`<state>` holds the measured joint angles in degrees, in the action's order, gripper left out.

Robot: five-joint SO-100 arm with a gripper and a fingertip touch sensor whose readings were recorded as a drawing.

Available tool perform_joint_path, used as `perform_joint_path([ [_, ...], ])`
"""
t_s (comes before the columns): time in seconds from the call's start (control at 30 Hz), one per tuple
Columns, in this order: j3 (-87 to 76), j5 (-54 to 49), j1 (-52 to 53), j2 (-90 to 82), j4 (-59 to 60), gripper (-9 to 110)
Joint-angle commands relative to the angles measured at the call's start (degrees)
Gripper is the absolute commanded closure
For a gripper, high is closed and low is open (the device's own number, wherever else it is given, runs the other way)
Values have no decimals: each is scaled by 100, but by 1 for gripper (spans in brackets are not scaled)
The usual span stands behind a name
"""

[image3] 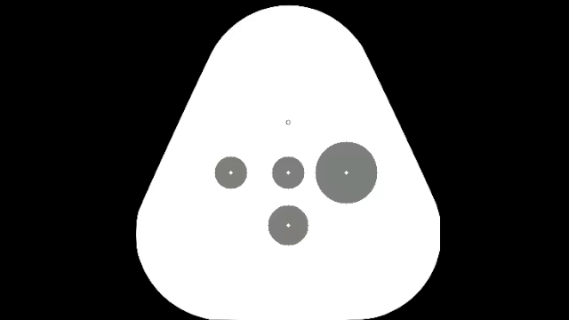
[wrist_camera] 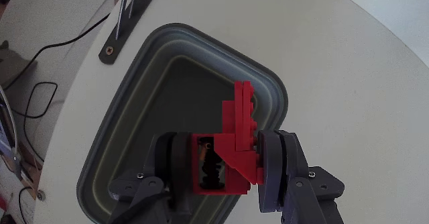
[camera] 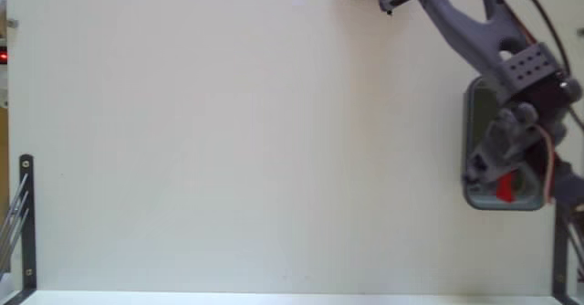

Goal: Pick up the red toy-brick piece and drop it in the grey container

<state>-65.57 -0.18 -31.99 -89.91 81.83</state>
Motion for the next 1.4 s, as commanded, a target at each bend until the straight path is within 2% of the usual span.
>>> perform_joint_path([
  [0.0, -25, 18, -316, -313, -10, 52],
  [0.6, -33, 18, -541, -319, -13, 52],
  [0.63, -33, 18, -541, -319, -13, -9],
  [1.37, -33, 18, -541, -319, -13, -9],
])
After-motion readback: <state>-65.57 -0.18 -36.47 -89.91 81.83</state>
